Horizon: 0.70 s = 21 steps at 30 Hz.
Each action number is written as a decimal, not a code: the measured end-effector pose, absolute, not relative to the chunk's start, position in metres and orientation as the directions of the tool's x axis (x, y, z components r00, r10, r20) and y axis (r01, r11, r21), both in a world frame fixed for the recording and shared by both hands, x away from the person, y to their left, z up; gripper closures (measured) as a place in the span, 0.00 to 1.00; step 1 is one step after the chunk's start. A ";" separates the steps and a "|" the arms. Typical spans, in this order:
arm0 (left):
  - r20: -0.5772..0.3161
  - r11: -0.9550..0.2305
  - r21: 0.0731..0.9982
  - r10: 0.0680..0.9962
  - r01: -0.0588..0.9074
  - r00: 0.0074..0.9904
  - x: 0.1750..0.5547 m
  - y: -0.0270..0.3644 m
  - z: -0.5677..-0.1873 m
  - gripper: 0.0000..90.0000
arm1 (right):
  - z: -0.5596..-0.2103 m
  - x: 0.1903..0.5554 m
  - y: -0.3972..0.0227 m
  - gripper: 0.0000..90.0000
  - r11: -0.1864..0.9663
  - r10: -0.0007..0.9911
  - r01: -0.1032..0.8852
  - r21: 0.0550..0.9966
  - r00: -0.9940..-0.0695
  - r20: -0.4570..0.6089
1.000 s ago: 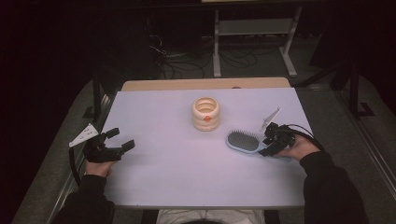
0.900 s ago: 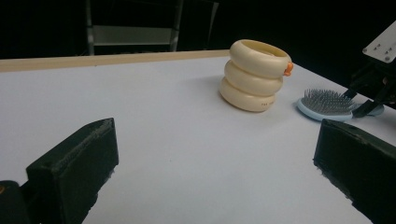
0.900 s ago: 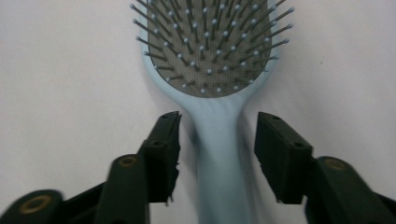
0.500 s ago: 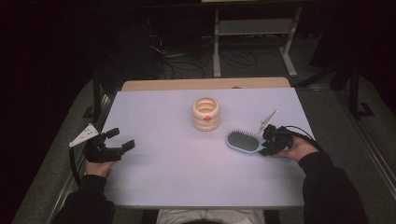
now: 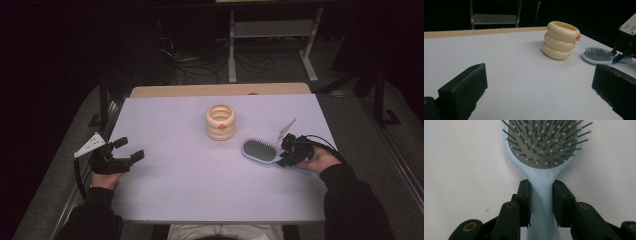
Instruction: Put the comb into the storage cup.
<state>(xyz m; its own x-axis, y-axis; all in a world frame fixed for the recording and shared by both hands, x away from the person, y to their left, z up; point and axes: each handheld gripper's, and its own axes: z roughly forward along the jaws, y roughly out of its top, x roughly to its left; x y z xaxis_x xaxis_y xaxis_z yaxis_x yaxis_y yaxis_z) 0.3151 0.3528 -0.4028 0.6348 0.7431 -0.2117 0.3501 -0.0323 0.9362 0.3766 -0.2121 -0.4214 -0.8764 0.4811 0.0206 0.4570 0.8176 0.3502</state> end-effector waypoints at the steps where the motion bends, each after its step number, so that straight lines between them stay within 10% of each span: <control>1: -0.211 -0.033 0.936 0.743 0.350 0.635 0.315 0.353 -0.403 0.00 | -0.421 0.376 -0.212 0.76 0.815 0.483 0.459 0.354 -0.875 0.021; 21: -0.219 -0.025 0.935 0.743 0.354 0.632 0.315 0.353 -0.403 0.00 | -0.395 0.370 -0.210 0.76 0.797 0.469 0.422 0.432 -0.883 -0.003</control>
<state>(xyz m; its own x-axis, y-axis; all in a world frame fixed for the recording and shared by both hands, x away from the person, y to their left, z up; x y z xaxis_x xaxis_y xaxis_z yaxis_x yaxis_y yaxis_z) 0.3152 0.3529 -0.4034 0.6322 0.7432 -0.2191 0.3536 -0.0252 0.9350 0.3704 -0.2102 -0.3948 -0.8834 0.4685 -0.0029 0.4215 0.7975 0.4317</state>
